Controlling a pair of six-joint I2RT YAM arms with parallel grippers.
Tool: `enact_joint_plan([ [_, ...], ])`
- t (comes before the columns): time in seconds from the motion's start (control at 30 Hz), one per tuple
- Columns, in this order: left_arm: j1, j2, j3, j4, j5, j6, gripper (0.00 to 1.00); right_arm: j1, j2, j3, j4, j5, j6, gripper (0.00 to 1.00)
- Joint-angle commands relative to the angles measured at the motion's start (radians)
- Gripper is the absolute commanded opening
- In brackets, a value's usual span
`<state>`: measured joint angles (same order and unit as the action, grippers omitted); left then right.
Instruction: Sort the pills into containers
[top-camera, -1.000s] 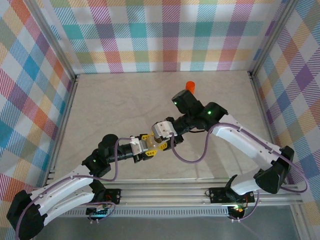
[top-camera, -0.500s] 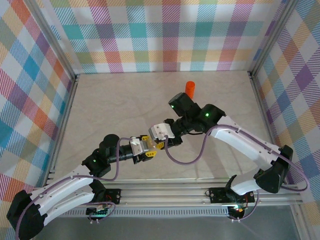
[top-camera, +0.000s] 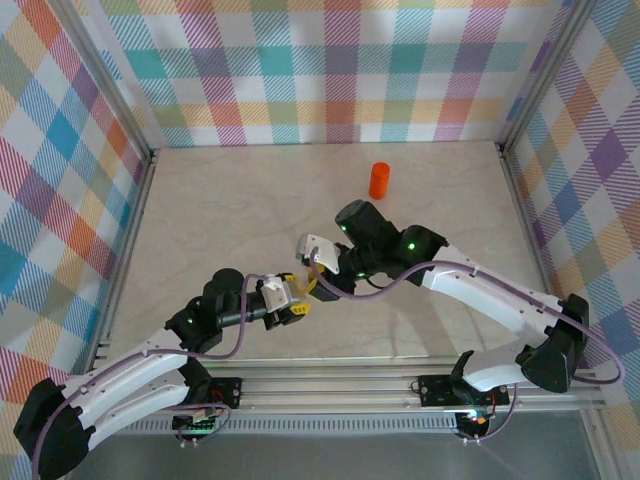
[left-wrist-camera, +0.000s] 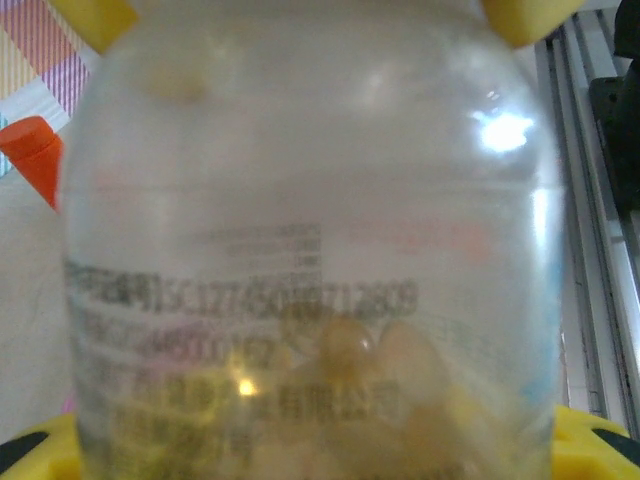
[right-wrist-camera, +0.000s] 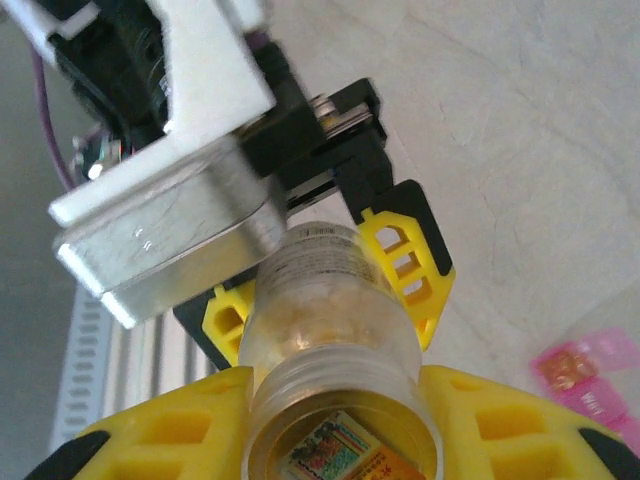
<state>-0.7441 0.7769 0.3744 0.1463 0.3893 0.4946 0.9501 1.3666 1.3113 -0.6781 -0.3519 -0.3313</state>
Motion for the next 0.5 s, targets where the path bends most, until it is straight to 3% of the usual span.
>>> enact_joint_plan([
  [0.0,-0.005,-0.029,0.03,0.154,0.014,-0.007,0.0,0.013,0.039,-0.04,0.059,-0.002,0.29,0.27],
  [0.2,-0.003,-0.039,0.027,0.156,0.016,-0.007,0.0,0.013,0.092,0.017,0.017,-0.032,0.422,0.27],
  [0.47,-0.004,-0.048,0.024,0.157,0.006,-0.005,0.0,0.013,0.112,0.041,0.037,0.154,0.734,0.28],
])
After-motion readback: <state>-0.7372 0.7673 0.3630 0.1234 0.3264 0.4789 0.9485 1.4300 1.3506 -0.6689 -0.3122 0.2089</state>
